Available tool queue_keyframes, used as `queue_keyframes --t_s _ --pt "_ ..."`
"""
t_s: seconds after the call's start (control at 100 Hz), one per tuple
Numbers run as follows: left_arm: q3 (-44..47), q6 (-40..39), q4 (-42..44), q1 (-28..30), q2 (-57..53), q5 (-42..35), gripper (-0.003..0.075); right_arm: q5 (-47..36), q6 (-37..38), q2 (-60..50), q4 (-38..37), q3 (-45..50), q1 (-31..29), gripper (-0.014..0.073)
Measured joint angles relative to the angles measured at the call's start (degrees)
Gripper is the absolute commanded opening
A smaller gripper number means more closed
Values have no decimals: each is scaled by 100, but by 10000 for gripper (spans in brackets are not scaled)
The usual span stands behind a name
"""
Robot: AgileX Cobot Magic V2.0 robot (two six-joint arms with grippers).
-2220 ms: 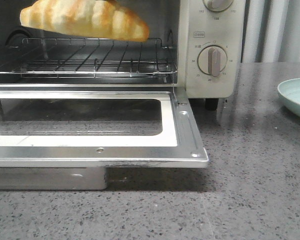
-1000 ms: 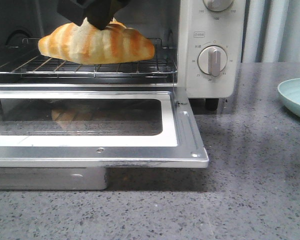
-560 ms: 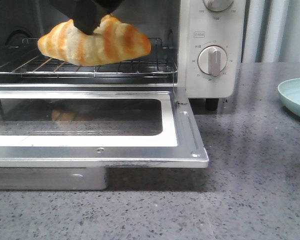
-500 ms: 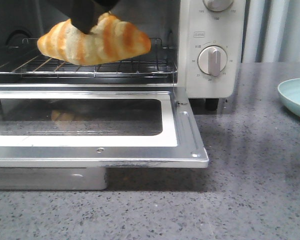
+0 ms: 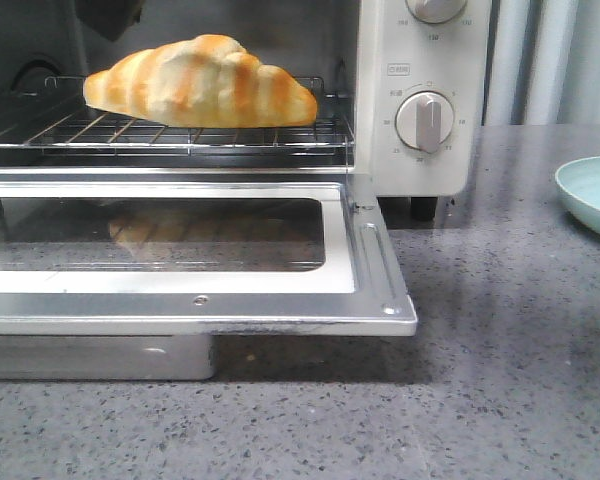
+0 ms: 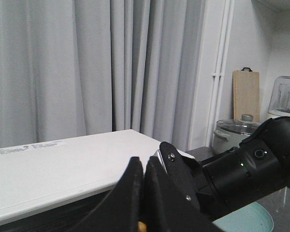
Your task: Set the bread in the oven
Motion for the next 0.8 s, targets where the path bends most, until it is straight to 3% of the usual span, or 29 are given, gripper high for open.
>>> queue_keyframes --t_s 0.23,0.37,0.47,0.62,0.8 --pt "0 0 149 23 -410 136 -22 303 0 -67 25 0 263 339" --pt "-10 0 294 451 -931 291 -22 357 0 -271 87 0 495 339" --pt "-13 0 387 1075 -1313 673 -22 404 0 -402 234 0 622 339" --pt "-13 0 455 2480 -1847 1476 -21 608 0 -570 508 0 673 339" --pt "220 0 459 4016 -2099 1699 -21 871 0 -689 575 0 683 297"
